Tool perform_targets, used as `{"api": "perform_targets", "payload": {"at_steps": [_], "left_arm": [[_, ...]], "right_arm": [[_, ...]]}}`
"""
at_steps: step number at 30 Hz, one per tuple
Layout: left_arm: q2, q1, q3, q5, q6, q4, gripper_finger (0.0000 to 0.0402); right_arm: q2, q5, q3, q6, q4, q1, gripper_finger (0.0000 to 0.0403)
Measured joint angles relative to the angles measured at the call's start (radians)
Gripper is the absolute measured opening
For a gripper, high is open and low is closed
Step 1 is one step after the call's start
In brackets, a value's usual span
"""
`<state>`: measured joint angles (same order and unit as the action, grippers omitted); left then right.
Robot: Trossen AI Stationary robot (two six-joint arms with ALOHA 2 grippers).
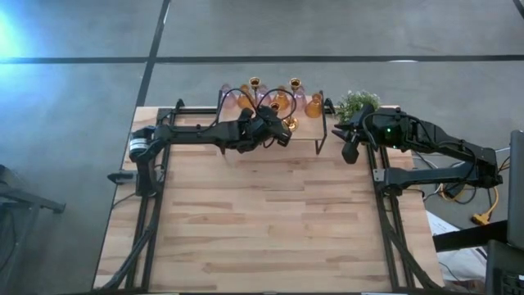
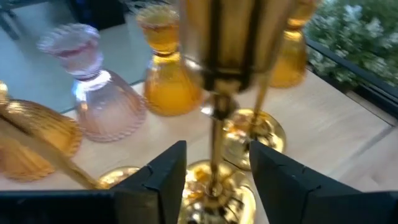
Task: Pick & Place candle stick holders
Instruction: Return to Home Position
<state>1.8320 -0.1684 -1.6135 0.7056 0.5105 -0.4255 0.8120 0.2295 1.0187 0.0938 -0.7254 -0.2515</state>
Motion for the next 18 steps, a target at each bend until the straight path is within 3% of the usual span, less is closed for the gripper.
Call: {"api": "perform_targets", "payload": {"at_steps": [9, 18], "left_arm": [[-0.014, 0.029, -0.001, -0.056, -0.027, -0.005, 0.0186], [-0.072, 0.039, -0.002, -0.008, -0.046, -0.062, 0.0186]], "right_arm": [[-0.004, -0.002, 0.000, 0.003, -0.004, 0.000, 0.0070], [-0.027, -0.002, 0.000, 0.003, -0.004, 0.000, 0.0076]]}}
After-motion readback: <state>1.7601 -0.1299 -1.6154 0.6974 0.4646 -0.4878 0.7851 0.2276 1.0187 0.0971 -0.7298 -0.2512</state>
